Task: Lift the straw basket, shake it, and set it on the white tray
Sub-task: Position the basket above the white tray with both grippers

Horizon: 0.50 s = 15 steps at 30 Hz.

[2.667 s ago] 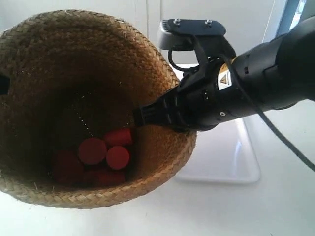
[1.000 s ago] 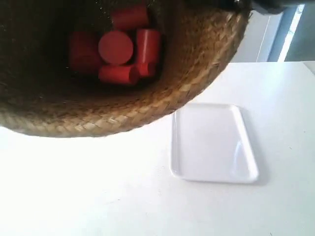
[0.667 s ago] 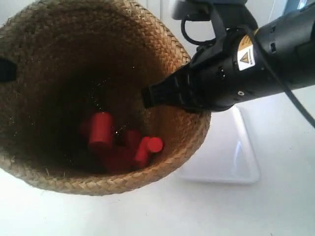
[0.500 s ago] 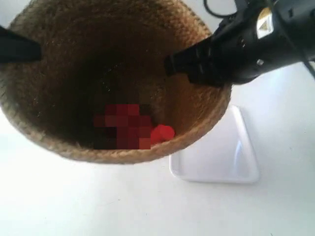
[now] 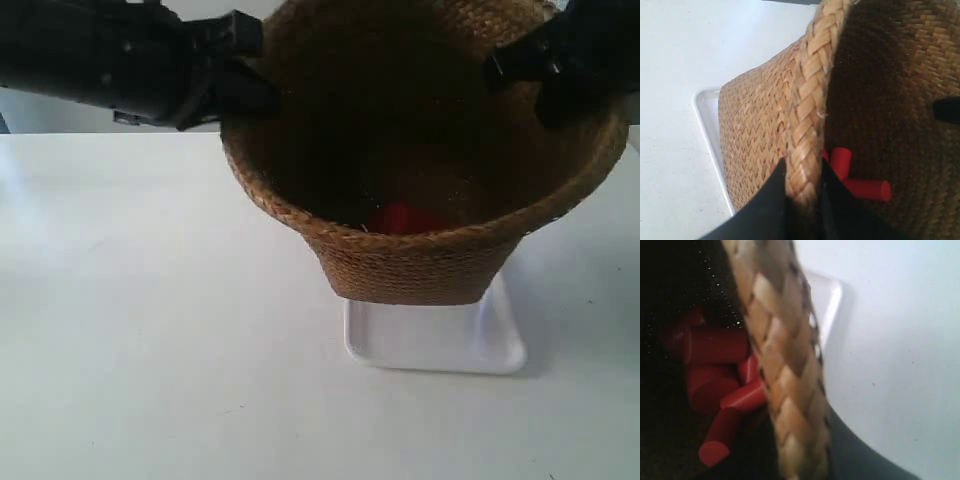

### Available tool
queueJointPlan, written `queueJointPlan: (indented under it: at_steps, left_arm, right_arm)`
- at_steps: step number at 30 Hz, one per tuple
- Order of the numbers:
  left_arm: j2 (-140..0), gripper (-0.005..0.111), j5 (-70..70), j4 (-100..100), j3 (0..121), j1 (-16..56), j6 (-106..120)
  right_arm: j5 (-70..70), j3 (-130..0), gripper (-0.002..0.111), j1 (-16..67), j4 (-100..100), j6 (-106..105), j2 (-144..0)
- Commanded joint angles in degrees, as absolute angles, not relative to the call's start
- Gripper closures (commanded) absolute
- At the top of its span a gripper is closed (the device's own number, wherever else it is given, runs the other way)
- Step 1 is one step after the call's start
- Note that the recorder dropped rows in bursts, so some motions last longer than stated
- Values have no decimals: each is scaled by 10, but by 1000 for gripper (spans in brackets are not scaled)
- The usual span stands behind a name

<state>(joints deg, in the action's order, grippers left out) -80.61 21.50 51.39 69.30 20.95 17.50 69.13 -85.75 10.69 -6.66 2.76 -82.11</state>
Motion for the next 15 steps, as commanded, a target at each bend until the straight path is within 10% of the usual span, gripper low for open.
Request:
queueJointPlan:
  at_steps: [1,15]
  left_arm:
    - [-834,107,181,541,704,240,177]
    - [-900,107,166,538,734,241,179]
  right_arm:
    - [700,-867,108,67,-90,-5,-847]
    - [700,-867,108,56,-127,-13,-898]
